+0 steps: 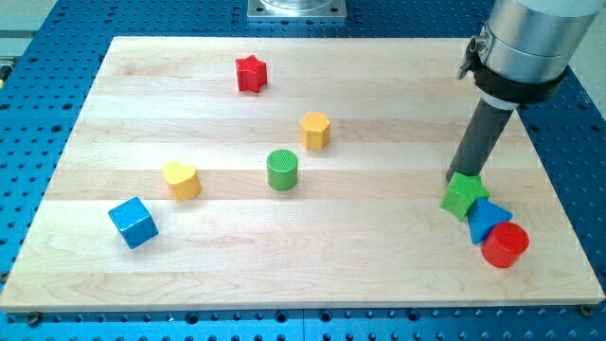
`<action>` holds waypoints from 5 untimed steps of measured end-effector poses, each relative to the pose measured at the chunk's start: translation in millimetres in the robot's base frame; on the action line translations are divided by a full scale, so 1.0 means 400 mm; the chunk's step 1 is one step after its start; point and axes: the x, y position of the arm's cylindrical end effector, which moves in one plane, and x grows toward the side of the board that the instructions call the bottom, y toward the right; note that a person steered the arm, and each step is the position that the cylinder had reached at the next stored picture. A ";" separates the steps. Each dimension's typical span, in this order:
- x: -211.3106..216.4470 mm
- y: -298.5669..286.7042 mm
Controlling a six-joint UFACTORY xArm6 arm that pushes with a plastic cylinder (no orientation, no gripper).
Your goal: Slide the hexagon to the left of the green star
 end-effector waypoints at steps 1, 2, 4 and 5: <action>-0.123 -0.014; -0.345 -0.203; -0.289 -0.483; -0.204 -0.466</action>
